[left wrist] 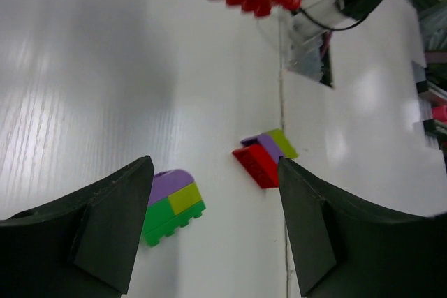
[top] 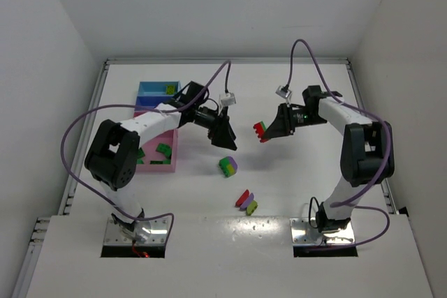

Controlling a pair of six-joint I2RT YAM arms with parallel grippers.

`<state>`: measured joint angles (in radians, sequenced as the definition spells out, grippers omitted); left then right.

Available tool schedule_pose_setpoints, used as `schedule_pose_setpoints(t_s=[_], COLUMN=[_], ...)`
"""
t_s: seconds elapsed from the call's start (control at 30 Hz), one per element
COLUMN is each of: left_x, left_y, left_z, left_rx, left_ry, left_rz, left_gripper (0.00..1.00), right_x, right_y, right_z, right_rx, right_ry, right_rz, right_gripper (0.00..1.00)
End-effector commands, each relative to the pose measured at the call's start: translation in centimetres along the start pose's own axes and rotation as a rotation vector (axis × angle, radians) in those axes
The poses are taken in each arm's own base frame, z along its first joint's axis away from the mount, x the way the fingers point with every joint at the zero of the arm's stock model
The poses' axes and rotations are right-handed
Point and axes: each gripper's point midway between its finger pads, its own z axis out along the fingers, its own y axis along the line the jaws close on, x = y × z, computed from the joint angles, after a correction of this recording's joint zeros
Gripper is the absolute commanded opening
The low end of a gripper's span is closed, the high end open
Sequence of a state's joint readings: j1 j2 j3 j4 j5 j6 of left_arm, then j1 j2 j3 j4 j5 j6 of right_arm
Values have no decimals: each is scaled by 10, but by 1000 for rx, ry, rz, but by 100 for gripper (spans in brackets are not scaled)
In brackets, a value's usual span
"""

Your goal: Sort the legos into containers by color

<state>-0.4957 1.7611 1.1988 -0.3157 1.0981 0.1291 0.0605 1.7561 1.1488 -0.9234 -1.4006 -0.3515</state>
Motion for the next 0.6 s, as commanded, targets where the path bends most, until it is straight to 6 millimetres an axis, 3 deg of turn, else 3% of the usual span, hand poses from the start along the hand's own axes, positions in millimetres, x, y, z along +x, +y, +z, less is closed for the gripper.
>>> schedule_pose_setpoints(t_s=[0.0, 0.13, 0.27, 0.57], left_x=[-58, -78, -84, -82], left_y=[-41, -43, -47, -57], left_z=[-18, -21, -20, -1], left_rx=[150, 148, 224, 278], left_ry=[-110, -131, -131, -99], left_rz=[74, 88, 55, 47], left_gripper=[77, 77, 77, 74], right_x=[-2, -2, -2, -7], right_y=[30, 38, 46, 52], right_z=[7, 12, 20, 27], right_rx=[-120, -159, -179, -163], right_ry=[-44, -45, -17, 24], right_rz=[-115, -142, -172, -223], right_gripper=[0, 0, 0, 0])
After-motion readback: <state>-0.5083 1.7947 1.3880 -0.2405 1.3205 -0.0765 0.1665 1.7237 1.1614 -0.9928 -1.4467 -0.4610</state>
